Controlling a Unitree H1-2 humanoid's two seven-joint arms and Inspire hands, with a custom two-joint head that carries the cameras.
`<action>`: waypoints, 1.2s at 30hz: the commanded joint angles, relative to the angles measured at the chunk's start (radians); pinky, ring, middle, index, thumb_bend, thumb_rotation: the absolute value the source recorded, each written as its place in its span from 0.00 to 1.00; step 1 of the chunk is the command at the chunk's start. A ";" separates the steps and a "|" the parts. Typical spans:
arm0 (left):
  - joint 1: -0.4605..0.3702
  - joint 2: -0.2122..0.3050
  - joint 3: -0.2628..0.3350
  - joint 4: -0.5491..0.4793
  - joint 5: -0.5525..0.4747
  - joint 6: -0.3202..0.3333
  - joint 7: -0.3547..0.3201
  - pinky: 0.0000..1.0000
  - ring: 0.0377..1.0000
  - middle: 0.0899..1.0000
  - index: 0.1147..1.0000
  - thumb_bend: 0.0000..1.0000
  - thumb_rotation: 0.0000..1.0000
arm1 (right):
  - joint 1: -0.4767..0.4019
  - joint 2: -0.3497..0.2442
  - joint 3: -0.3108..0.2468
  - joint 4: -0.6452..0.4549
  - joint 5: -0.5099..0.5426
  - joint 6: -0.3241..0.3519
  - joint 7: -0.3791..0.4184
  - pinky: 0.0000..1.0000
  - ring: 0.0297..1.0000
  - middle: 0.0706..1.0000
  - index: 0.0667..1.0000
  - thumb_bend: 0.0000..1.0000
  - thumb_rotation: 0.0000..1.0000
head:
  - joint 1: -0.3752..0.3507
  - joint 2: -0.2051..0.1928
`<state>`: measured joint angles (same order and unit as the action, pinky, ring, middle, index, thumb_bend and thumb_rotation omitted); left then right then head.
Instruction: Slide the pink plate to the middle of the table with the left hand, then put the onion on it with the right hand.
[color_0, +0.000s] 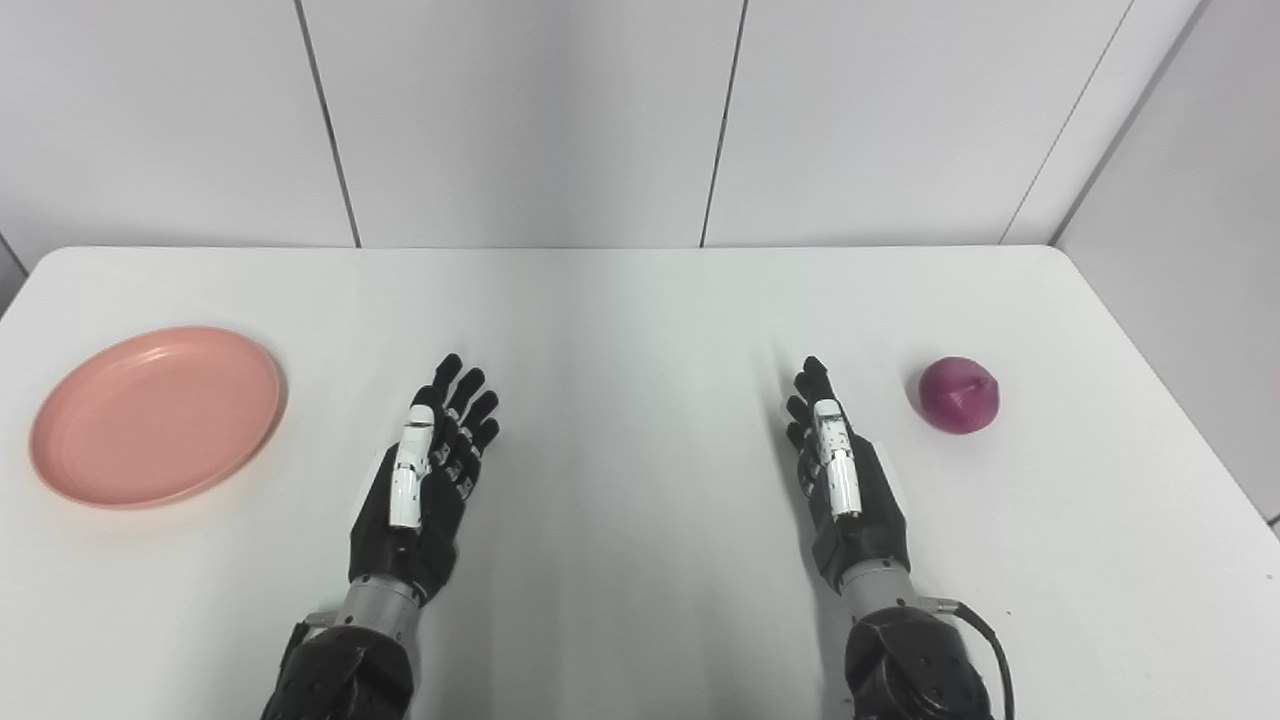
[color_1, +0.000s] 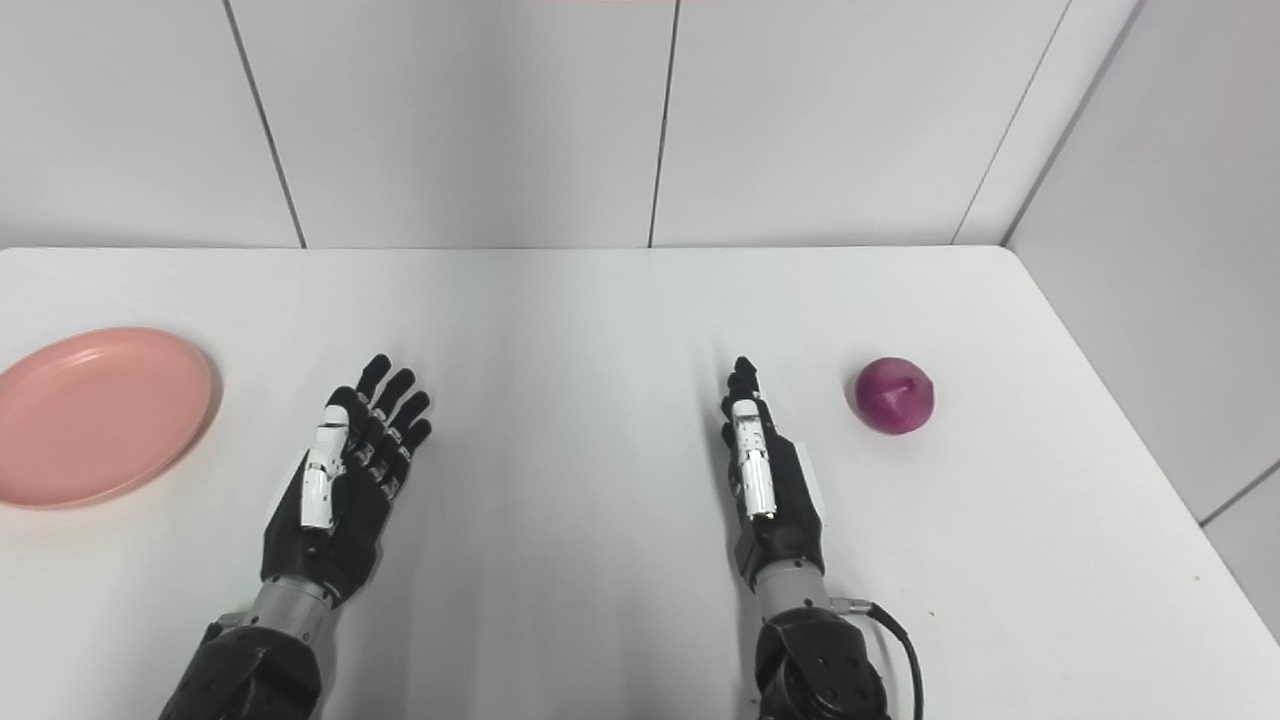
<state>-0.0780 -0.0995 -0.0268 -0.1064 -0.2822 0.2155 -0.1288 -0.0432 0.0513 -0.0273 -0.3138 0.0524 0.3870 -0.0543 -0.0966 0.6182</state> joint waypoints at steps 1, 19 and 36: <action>0.007 0.002 0.001 -0.007 -0.001 0.000 0.002 0.98 0.97 0.98 0.98 0.46 1.00 | 0.002 0.015 0.008 -0.004 0.012 -0.018 0.008 1.00 1.00 1.00 1.00 0.25 1.00 | 0.001 0.000; 0.003 -0.001 0.012 0.004 -0.014 -0.011 0.002 0.97 0.96 0.98 0.98 0.45 1.00 | 0.003 0.017 0.011 -0.002 0.008 -0.017 0.007 1.00 1.00 1.00 1.00 0.25 1.00 | 0.002 -0.011; 0.001 -0.008 0.009 0.015 -0.011 -0.018 0.011 0.96 0.96 0.97 0.97 0.46 1.00 | 0.002 0.006 0.005 0.007 0.029 -0.015 0.022 1.00 1.00 1.00 1.00 0.29 1.00 | 0.048 -0.026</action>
<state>-0.0781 -0.1006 -0.0170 -0.0942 -0.3021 0.2012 -0.1293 -0.0416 0.0574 -0.0287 -0.3025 0.0640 0.3759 -0.0532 -0.0491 0.5921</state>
